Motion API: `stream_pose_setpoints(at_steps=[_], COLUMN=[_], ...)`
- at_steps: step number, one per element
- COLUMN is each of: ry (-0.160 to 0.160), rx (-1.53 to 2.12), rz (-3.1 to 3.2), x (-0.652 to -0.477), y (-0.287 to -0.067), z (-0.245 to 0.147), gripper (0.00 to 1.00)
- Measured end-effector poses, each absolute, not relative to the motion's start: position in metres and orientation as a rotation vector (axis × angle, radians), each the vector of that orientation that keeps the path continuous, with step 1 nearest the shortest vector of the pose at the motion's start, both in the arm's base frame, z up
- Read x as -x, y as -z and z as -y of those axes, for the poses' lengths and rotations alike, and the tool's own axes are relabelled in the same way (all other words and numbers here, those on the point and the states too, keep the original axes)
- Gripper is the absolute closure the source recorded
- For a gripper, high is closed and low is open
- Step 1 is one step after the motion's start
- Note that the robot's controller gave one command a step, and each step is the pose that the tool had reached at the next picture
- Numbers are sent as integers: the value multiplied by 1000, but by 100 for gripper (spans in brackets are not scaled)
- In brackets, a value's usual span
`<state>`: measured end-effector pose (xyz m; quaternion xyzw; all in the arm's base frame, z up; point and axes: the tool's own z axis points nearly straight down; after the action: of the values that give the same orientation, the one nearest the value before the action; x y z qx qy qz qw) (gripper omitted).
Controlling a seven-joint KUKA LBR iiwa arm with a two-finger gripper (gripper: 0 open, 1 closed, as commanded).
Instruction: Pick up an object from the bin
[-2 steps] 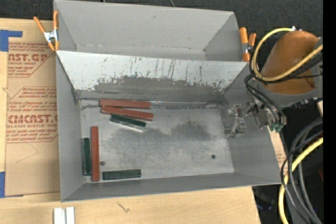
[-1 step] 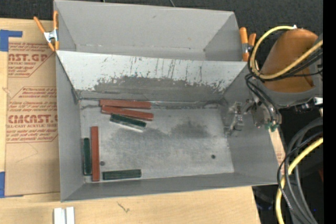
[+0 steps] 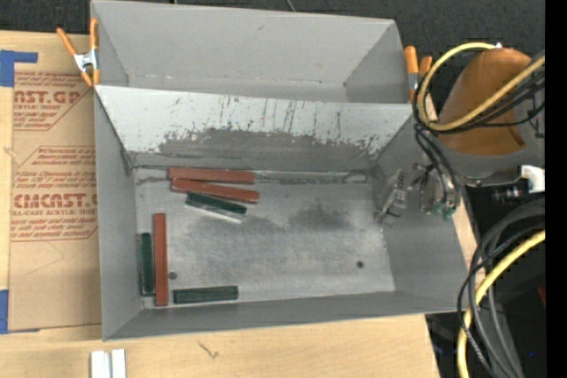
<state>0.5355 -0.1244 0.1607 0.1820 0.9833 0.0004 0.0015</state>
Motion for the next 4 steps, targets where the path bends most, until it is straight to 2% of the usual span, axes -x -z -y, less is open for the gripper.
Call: stream_pose_setpoints(at_steps=[1, 2, 3, 4], ry=[1, 2, 7, -2], rx=[-420, -381, -346, -321], rz=[-3118, -3118, -3111, -3136], x=[-537, -539, -542, -540], y=[-209, -224, -230, -189], z=[133, 134, 129, 96], gripper=[100, 100, 100, 100])
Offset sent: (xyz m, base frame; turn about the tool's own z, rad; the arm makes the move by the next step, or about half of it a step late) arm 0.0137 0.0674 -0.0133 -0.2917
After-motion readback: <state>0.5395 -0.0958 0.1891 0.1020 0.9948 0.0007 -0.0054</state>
